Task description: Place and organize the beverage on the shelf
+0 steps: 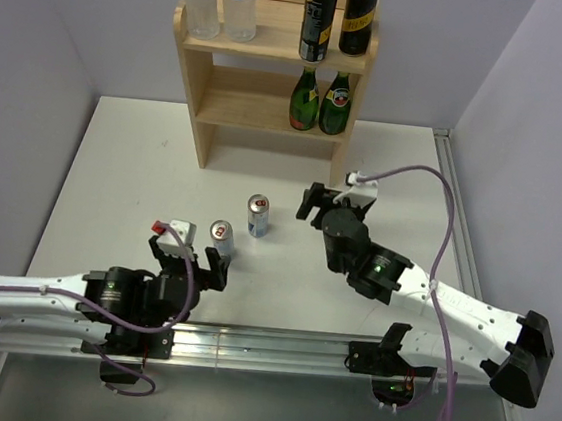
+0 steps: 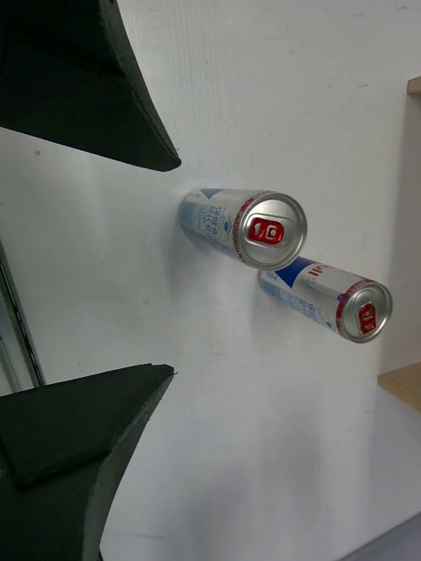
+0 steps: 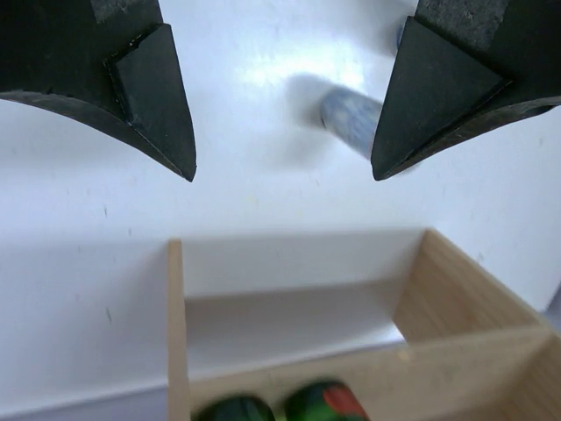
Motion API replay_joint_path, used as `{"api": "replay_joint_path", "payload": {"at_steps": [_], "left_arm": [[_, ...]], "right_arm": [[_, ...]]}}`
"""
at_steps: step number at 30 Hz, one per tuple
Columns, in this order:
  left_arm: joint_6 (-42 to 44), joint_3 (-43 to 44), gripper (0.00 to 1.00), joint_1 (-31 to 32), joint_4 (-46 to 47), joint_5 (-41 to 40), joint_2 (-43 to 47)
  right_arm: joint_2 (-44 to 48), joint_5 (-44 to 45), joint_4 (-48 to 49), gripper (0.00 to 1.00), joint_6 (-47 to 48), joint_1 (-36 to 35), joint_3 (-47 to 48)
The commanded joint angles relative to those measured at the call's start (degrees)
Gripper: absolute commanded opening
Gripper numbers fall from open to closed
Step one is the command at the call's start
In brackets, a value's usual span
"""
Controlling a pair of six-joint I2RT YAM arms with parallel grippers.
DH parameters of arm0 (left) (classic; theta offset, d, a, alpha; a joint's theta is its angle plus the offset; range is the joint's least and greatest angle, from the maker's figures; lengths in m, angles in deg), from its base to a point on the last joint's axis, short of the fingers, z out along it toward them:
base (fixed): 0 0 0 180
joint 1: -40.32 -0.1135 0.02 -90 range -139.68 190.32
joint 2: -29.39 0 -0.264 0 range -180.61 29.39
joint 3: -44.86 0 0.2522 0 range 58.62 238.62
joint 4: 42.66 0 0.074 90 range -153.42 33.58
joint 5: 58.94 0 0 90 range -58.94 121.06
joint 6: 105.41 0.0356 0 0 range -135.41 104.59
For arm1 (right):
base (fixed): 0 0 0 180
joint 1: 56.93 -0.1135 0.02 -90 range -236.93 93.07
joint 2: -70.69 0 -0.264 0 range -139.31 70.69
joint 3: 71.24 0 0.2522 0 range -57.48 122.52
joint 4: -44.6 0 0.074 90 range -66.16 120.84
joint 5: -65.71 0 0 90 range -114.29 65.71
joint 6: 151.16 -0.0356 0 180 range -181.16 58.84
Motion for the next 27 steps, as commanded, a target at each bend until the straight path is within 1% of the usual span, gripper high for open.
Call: {"api": "replay_joint_path", "payload": {"at_steps": [1,2,3,5,6,8,9,10,12,14,15,16,17,20,22,23,25,27], "left_arm": [[-0.01,2.47,0.99,0.37,3.65,-0.97,-7.05],[0.60,2.20,0.99,0.37,5.49,-0.89,-8.65],[2.52,1.85,0.99,0.37,9.25,-0.80,-11.36],[3.06,0.37,0.99,0.29,12.53,-0.71,-13.75],[4.63,-0.17,0.99,-0.32,16.37,0.68,-15.68],[6.39,-2.35,0.99,-1.99,20.69,4.11,-17.10],[7.02,-3.15,0.99,-4.26,22.80,5.26,-17.71],[6.67,-4.29,0.99,-5.15,24.82,6.22,-18.76],[6.32,-5.35,0.99,-6.56,26.68,6.41,-20.43],[7.19,-6.93,0.99,-7.88,30.81,8.51,-21.84],[7.55,-7.46,0.99,-9.54,31.95,8.95,-23.59],[7.98,-7.99,0.99,-10.51,35.44,9.92,-24.56],[8.60,-8.95,0.99,-12.18,35.91,10.01,-25.70],[10.79,-10.45,0.99,-14.47,43.71,9.66,-29.75],[11.41,-10.80,0.99,-15.79,46.01,9.57,-32.47],[12.72,-11.59,0.99,-17.28,49.42,10.01,-33.18],[14.22,-13.17,0.99,-18.78,53.30,11.24,-34.76],[16.16,-14.14,0.99,-21.68,58.21,13.09,-36.43]], "right_arm": [[4.21,2.31,-4.98,0.87,-8.39,-1.66,-4.34],[6.04,2.58,-6.12,0.87,-9.27,-1.75,-5.05],[7.02,2.84,-8.14,0.87,-10.58,-1.93,-6.44],[10.61,2.49,-9.82,0.87,-11.91,-2.28,-7.86],[11.94,2.23,-11.05,0.87,-12.87,-2.37,-9.43],[15.79,1.88,-12.46,0.87,-14.63,-2.72,-11.63],[17.03,1.88,-13.94,0.87,-15.07,-2.89,-12.25],[19.40,1.88,-14.65,0.87,-15.51,-2.90,-12.96],[21.69,1.70,-16.41,0.87,-16.31,-2.98,-14.54],[24.42,1.00,-17.38,0.87,-16.83,-3.07,-15.77],[25.21,0.74,-18.17,0.87,-17.10,-3.07,-16.12],[26.53,0.39,-18.35,0.87,-17.27,-3.07,-16.47],[27.15,0.21,-18.53,0.87,-17.80,-3.16,-17.09],[28.64,-1.11,-18.70,0.87,-18.24,-3.25,-18.23],[28.91,-1.73,-18.88,0.87,-18.42,-3.25,-18.59],[29.09,-1.73,-19.14,0.87,-18.50,-3.34,-18.76],[29.35,-1.73,-19.23,0.87,-18.42,-3.34,-19.11],[29.79,-1.64,-19.41,0.87,-18.42,-3.34,-19.46]]}}
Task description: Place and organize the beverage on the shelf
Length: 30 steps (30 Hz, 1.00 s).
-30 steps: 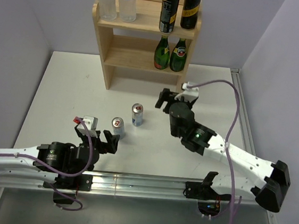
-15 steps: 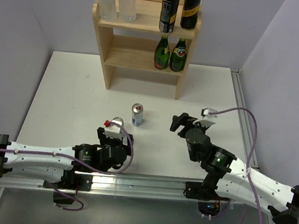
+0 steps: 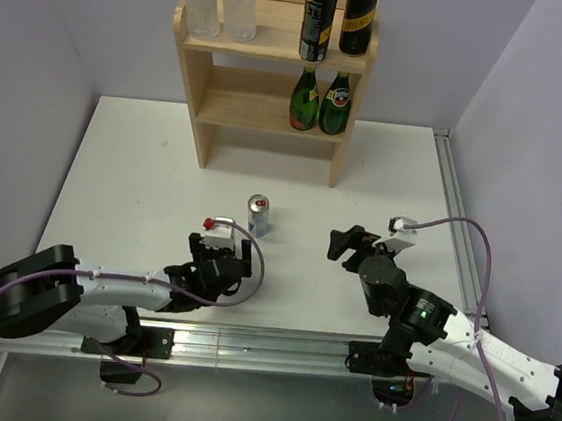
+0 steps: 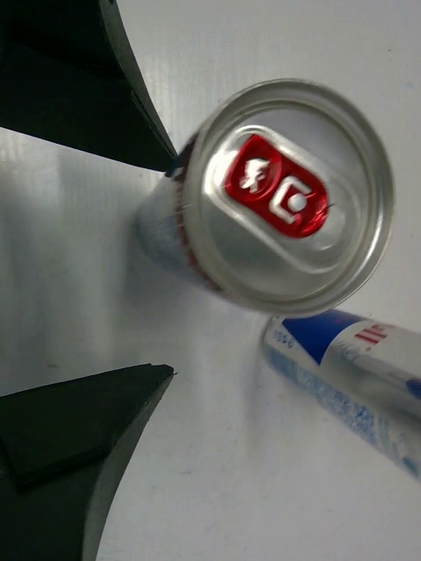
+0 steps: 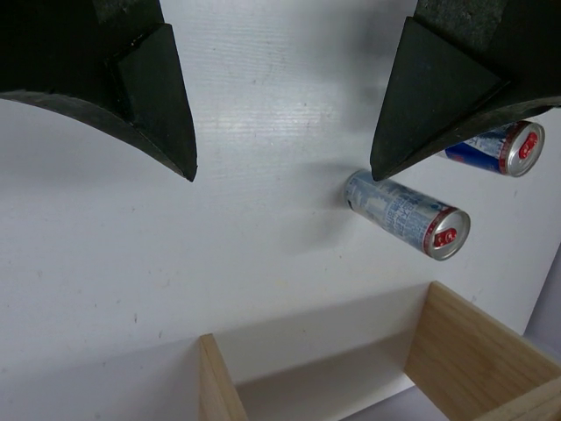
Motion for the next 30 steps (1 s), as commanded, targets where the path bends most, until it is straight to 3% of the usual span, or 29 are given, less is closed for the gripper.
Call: {"api": "replay_joint_path", "payload": {"at_steps": [1,15,18,19,20,23,24,26,27,30], "left_arm": [[4.31,-1.88,0.99,-3.85,13.76,3.01,-2.32],[12.67,-1.45,0.93,-12.46,30.90,6.79,-14.97],[13.54,-1.36,0.81,-13.61,34.07,7.23,-17.60],[13.98,-1.27,0.69,-13.87,34.94,7.15,-18.31],[14.16,-1.18,0.65,-14.14,36.35,6.80,-19.02],[14.51,-0.92,0.41,-14.40,38.81,6.18,-22.09],[14.43,-0.48,0.24,-14.40,38.82,5.83,-22.53],[14.07,-0.13,0.13,-14.40,38.30,5.13,-22.63],[13.99,0.48,0.03,-14.40,36.73,4.78,-22.10],[13.90,2.41,0.00,-14.40,29.98,3.54,-16.84]], "right_arm": [[1.44,0.18,-0.13,0.87,-1.06,-0.39,-1.00],[2.67,0.26,-0.39,0.86,-1.50,-0.47,-2.58],[3.29,0.61,-0.92,0.86,-1.68,-0.56,-2.93],[3.73,0.53,-1.09,0.86,-1.76,-0.47,-3.19],[3.90,0.61,-1.44,0.86,-1.77,-0.47,-3.37],[5.05,0.79,-2.15,0.86,-2.20,-0.47,-3.81],[5.66,0.70,-2.41,0.86,-2.21,-0.47,-3.90],[6.10,0.53,-2.76,0.86,-2.29,-0.47,-4.25],[6.45,0.53,-2.85,0.86,-2.38,-0.56,-4.34],[6.81,0.44,-3.21,0.86,-2.56,-0.47,-4.69]]}}
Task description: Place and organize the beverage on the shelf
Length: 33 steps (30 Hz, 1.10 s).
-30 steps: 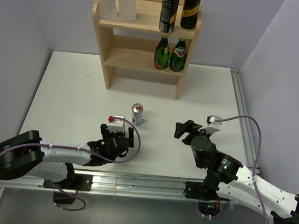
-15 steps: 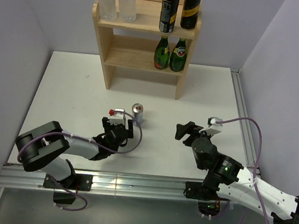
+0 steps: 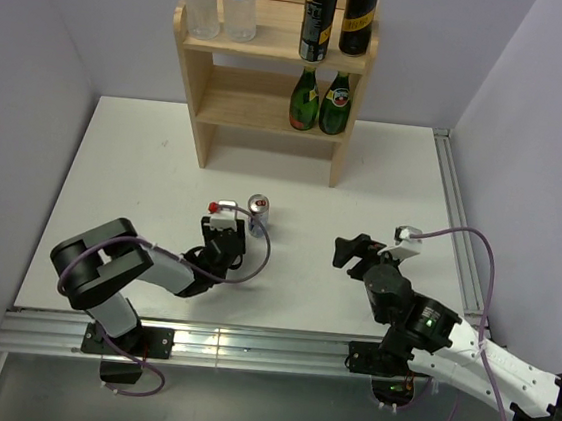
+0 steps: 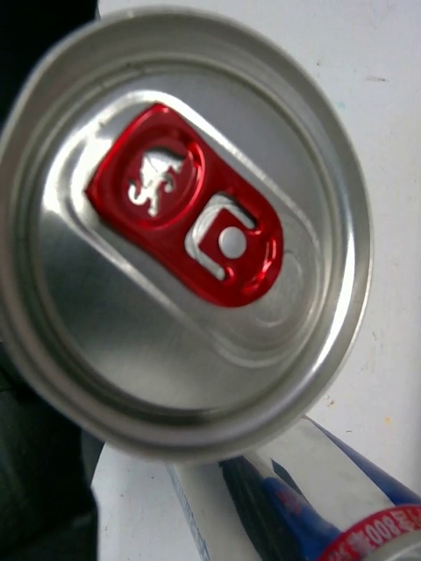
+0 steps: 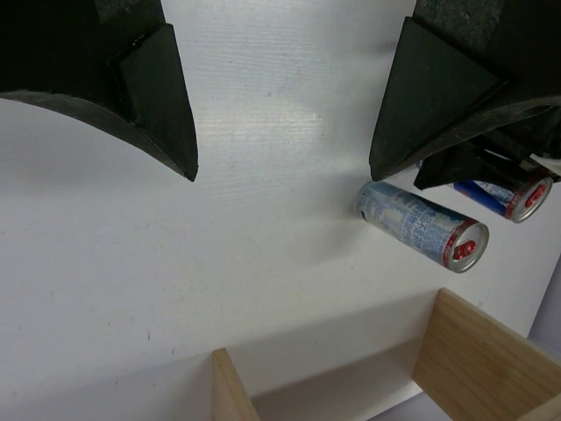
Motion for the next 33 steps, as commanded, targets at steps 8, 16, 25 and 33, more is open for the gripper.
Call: {"api": "replay_joint_path", "payload": {"at_steps": [8,16,25,33], "left_arm": [[6.32,15.06,0.00,-7.59,-21.52,7.67,17.68],[12.03,32.90,0.00,-15.14,-30.05,12.41,16.03],[11.77,47.06,0.00,-19.99,-33.75,15.06,9.88],[14.32,52.07,0.00,-21.31,-31.73,11.20,5.22]], "right_arm": [[0.20,0.63,0.58,0.85,-0.65,-0.34,-0.69],[1.34,0.28,0.58,0.85,-1.00,-0.43,-1.66],[1.17,-0.07,1.11,0.85,-1.01,-0.43,-2.27],[1.61,-0.77,1.46,0.85,-0.48,-0.34,-2.54]]}}
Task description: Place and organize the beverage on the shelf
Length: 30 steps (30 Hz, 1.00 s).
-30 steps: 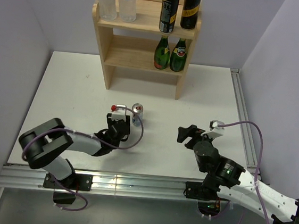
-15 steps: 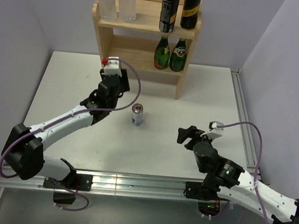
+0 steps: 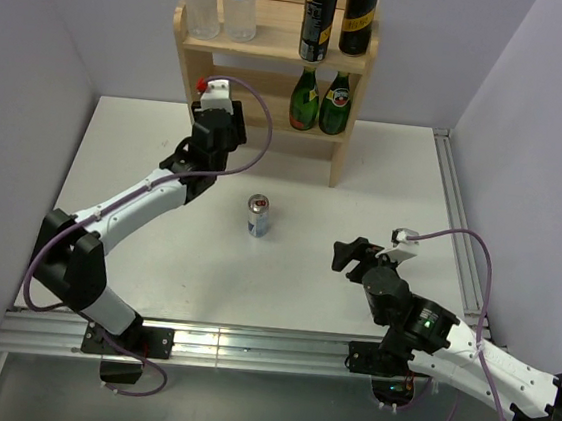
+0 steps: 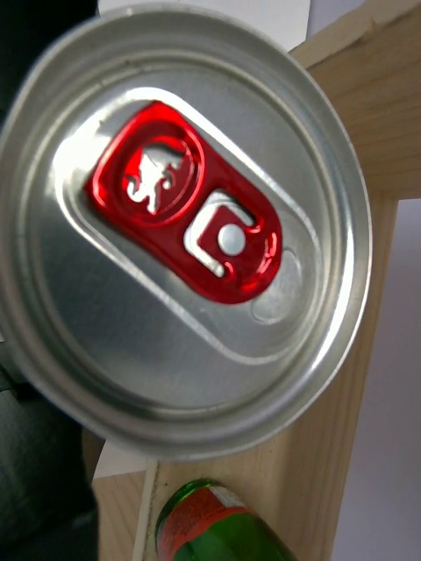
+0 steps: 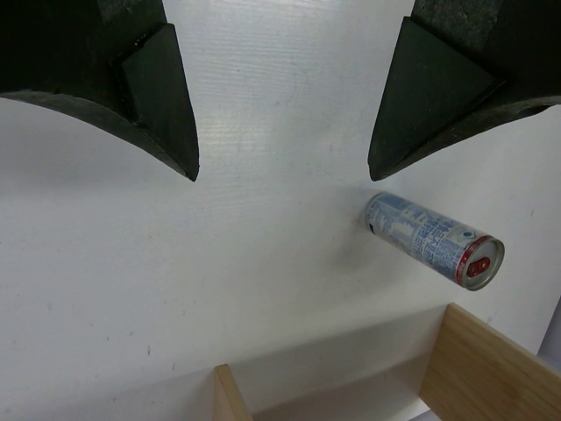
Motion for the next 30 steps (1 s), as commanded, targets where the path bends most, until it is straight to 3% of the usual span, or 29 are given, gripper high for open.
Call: {"api": "replay_joint_path", "payload": {"at_steps": [1,16,30], "left_arm": [[2.39,4.78,0.00,-1.07,4.81,-1.79,-0.82],[4.06,14.26,0.00,-4.59,5.87,-3.02,-11.28],[3.88,16.38,0.00,-7.75,10.53,-3.11,-16.38]], "right_arm": [[0.56,0.34,1.57,0.85,-0.30,-0.34,-0.42],[-0.85,0.61,2.80,0.84,-0.65,-0.34,-1.47],[-3.30,0.96,4.47,0.84,-0.13,-0.34,-2.00]]}}
